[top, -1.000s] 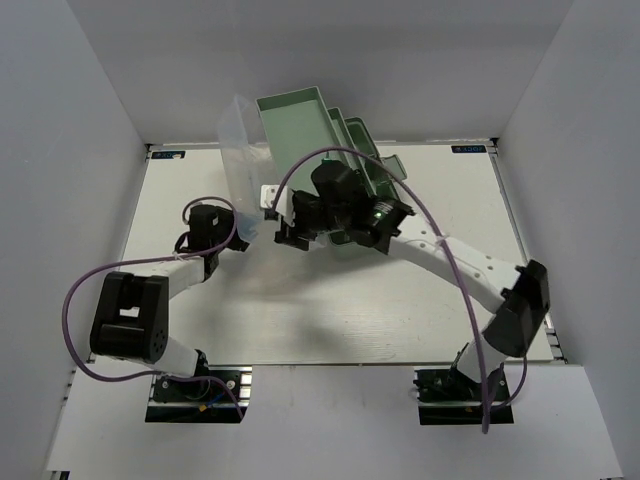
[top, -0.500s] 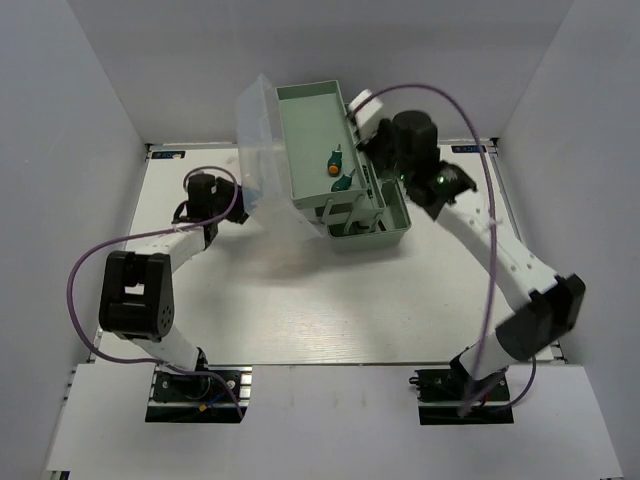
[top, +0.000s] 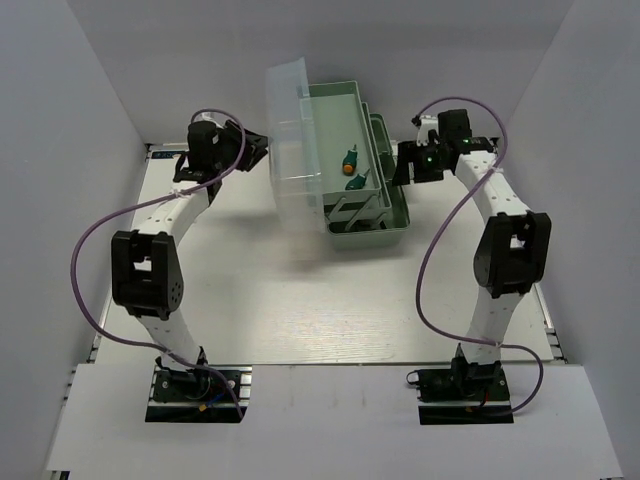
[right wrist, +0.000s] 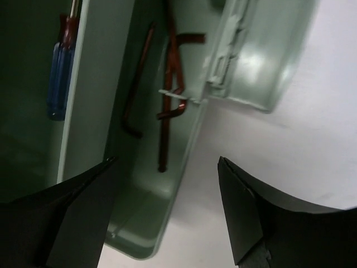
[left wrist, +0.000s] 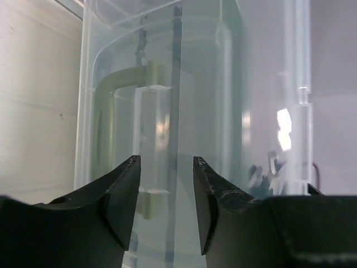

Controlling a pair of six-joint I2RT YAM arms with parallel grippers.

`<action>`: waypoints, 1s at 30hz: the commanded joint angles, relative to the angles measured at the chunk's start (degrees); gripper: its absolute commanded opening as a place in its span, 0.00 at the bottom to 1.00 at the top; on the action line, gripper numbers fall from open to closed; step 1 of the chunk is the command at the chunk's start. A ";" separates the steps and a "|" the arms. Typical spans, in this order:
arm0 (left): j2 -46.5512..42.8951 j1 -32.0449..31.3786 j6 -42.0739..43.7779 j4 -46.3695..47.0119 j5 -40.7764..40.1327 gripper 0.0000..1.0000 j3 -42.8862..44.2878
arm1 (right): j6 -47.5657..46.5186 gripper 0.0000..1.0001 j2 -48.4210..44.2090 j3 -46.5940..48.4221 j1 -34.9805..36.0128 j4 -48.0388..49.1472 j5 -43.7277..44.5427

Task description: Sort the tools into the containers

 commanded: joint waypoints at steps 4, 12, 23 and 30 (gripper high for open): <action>9.50 -3.30 1.25 -2.98 10.76 0.52 9.23 | 3.38 0.75 3.93 -1.34 -0.95 -2.49 -15.96; 19.90 -8.49 1.25 -6.06 16.67 0.51 25.06 | 2.41 0.77 0.16 -4.50 -2.45 -0.47 -10.00; 12.11 -7.26 3.62 -7.55 11.83 0.51 27.79 | -4.70 0.75 -18.29 -13.81 -4.65 12.96 11.27; 1.37 -6.20 16.34 -17.20 6.31 0.76 21.65 | -10.50 0.90 -23.92 -23.03 -7.02 12.55 4.62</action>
